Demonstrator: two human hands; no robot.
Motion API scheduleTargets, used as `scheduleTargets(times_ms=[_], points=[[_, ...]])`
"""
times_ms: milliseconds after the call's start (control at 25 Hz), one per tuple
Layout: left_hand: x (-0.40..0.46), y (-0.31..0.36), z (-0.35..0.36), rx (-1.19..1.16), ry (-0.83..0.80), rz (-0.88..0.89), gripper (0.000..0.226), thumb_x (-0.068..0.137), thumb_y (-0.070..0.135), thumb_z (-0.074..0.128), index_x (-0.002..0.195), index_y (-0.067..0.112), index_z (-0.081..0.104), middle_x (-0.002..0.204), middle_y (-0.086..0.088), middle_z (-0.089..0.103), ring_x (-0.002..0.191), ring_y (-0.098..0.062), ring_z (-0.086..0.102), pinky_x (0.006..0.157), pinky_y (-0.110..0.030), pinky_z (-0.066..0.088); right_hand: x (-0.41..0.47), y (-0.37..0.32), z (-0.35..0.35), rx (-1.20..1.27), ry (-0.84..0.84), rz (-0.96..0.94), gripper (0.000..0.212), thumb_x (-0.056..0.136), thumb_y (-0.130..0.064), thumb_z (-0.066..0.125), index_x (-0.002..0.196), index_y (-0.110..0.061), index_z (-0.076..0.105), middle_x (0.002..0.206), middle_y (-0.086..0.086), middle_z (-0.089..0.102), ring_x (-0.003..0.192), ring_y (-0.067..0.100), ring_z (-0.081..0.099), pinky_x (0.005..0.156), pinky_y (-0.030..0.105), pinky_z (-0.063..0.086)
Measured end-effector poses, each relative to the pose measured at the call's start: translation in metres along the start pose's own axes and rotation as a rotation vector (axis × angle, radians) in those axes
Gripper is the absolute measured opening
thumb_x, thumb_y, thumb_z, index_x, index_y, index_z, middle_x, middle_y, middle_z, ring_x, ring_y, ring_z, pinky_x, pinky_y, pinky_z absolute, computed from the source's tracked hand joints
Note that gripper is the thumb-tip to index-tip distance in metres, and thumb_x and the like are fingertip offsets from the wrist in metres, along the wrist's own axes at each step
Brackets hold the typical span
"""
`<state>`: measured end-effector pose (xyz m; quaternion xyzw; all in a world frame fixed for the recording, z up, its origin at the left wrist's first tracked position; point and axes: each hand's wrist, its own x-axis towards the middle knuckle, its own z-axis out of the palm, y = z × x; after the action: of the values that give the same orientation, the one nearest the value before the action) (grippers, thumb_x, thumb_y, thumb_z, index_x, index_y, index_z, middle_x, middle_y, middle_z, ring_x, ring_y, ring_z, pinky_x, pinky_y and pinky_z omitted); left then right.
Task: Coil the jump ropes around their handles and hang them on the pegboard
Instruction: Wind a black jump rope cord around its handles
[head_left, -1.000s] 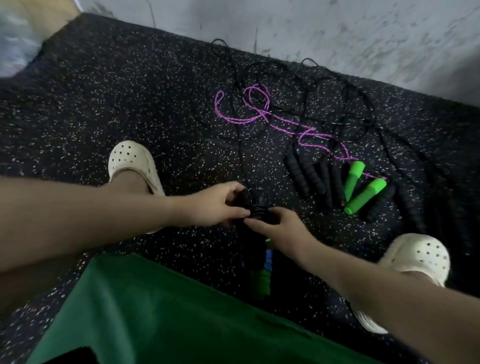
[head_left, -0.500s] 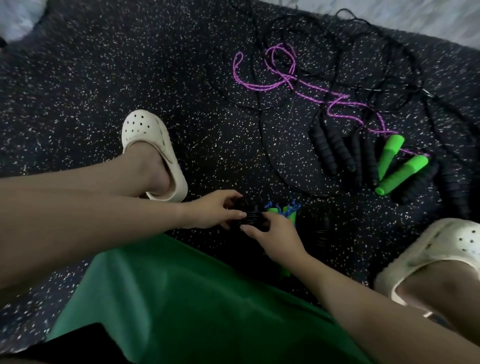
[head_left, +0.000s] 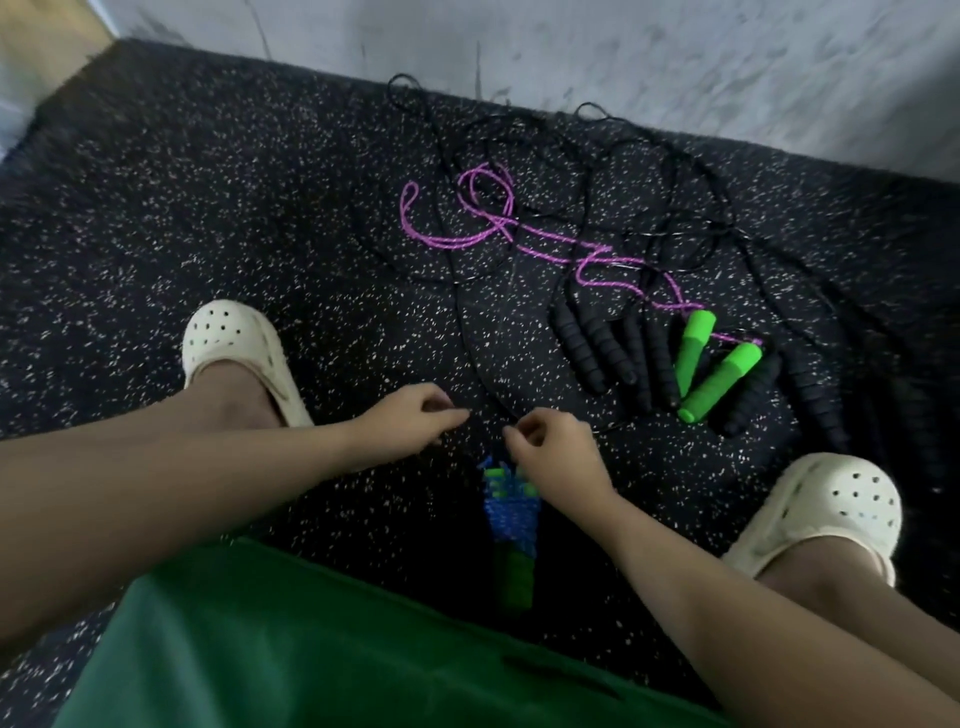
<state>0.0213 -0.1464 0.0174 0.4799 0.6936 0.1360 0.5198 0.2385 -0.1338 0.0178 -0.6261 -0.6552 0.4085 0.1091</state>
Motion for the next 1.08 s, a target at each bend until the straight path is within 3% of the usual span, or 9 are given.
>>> scheduleTargets(times_ms=[160, 320, 480, 680, 880, 1080], points=[[0.041, 0.048, 0.019, -0.199, 0.019, -0.004, 0.02, 0.103, 0.032, 0.06, 0.114, 0.016, 0.065, 0.107, -0.007, 0.072, 0.094, -0.021, 0.072, 0.085, -0.038, 0.059, 0.04, 0.012, -0.031, 0.023, 0.122, 0.046, 0.021, 0.089, -0.04, 0.067, 0.096, -0.021, 0.072, 0.089, -0.002, 0.073, 0.088, 0.022, 0.069, 0.083, 0.041, 0.058], [0.1, 0.081, 0.052, -0.418, 0.068, -0.027, 0.032, 0.103, 0.015, 0.06, 0.131, 0.002, 0.057, 0.105, -0.017, 0.072, 0.098, -0.027, 0.074, 0.09, -0.038, 0.062, 0.109, 0.017, -0.069, -0.061, 0.275, 0.014, 0.026, 0.09, -0.027, 0.069, 0.111, -0.012, 0.07, 0.108, 0.01, 0.074, 0.104, 0.031, 0.066, 0.089, 0.037, 0.052], [0.155, 0.1, 0.066, -0.617, 0.087, -0.11, 0.038, 0.103, 0.012, 0.059, 0.137, -0.002, 0.051, 0.111, -0.016, 0.069, 0.096, -0.025, 0.074, 0.086, -0.036, 0.063, 0.151, 0.023, -0.082, -0.297, 0.154, 0.072, 0.044, 0.09, -0.031, 0.069, 0.124, -0.007, 0.057, 0.123, 0.017, 0.065, 0.115, 0.036, 0.06, 0.092, 0.039, 0.049], [0.17, 0.098, 0.085, -0.476, 0.066, -0.127, 0.019, 0.104, 0.025, 0.058, 0.105, 0.008, 0.066, 0.1, -0.011, 0.07, 0.089, -0.028, 0.071, 0.072, -0.039, 0.061, 0.163, 0.031, -0.058, -0.498, 0.049, 0.154, 0.071, 0.082, -0.056, 0.072, 0.13, -0.01, 0.048, 0.131, 0.012, 0.06, 0.121, 0.032, 0.059, 0.099, 0.041, 0.046], [0.158, 0.099, 0.079, -0.602, 0.122, -0.08, 0.013, 0.104, 0.028, 0.059, 0.104, 0.015, 0.064, 0.094, -0.005, 0.069, 0.074, -0.019, 0.068, 0.062, -0.032, 0.055, 0.159, 0.032, -0.057, -0.27, 0.081, 0.192, 0.067, 0.075, -0.05, 0.078, 0.121, -0.012, 0.048, 0.121, 0.01, 0.065, 0.112, 0.033, 0.063, 0.088, 0.039, 0.051], [0.132, 0.123, 0.054, -0.575, 0.138, 0.06, 0.027, 0.096, 0.042, 0.069, 0.103, 0.016, 0.074, 0.089, 0.002, 0.076, 0.076, -0.013, 0.067, 0.068, -0.031, 0.052, 0.132, 0.011, -0.078, -0.143, 0.196, -0.005, 0.065, 0.07, -0.058, 0.08, 0.112, -0.019, 0.049, 0.11, 0.003, 0.065, 0.103, 0.028, 0.064, 0.082, 0.04, 0.052]])
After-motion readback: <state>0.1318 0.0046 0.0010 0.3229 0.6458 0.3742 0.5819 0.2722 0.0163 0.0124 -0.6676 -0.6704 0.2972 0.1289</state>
